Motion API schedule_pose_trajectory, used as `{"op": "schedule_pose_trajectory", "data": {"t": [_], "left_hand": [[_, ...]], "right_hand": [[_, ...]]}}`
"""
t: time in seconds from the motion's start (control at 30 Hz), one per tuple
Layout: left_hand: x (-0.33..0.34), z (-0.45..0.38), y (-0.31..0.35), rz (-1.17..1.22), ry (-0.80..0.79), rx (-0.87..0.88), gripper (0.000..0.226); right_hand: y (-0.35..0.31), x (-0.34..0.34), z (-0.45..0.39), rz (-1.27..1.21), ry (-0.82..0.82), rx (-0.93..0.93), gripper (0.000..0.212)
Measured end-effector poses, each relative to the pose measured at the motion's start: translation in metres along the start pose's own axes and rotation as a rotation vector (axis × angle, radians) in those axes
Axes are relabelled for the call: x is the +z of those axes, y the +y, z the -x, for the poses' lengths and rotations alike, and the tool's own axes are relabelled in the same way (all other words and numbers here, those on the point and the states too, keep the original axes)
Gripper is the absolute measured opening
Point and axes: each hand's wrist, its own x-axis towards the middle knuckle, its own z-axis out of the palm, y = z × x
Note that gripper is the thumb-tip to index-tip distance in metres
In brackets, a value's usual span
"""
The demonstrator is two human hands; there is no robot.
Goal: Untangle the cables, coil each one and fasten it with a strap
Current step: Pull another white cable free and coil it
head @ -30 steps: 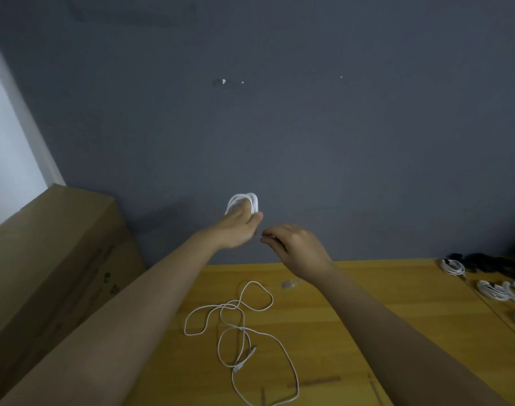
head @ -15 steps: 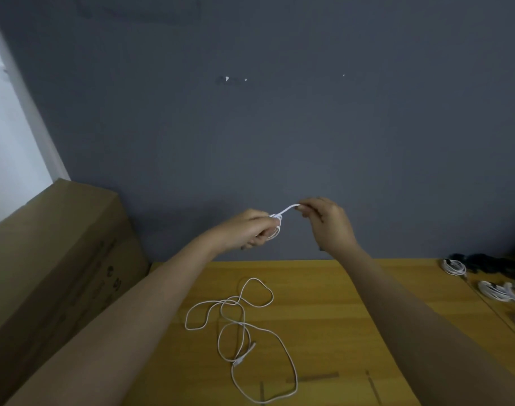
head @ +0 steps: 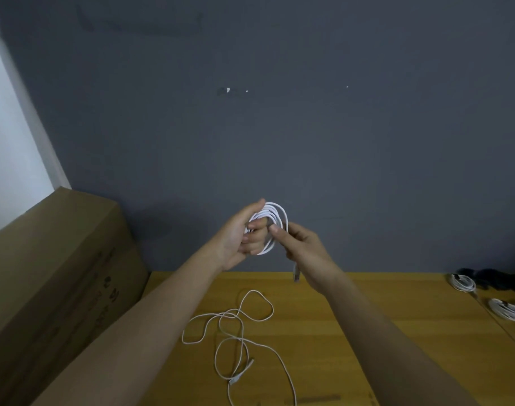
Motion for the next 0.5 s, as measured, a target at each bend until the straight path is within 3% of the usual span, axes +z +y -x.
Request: {"op": "schedule_pose_trajectory", "data": {"t": [0.13, 0.3, 0.4, 0.5], "left_hand": [[-0.001, -0.007, -0.004, -0.001, 0.007, 0.002, 0.053], [-0.007, -0.01, -0.005, -0.295, 0.107, 0.098, 0.037], [-0.011, -0.009, -0.001, -0.496, 0.11, -0.007, 0.023], [-0.01, -0.007, -0.002, -0.794, 0.086, -0.067, 0.032]], "right_hand": [[-0.004, -0.002, -0.002, 0.087, 0.042, -0.034, 0.019], [-0.004, -0.011, -0.017, 0.429, 0.068, -0.086, 0.024], [-0.002, -0.02, -0.024, 0.632, -0.069, -0.075, 0.025], [-0.011, -0.023, -0.03, 0.703, -0.218, -0.106, 0.032]]}}
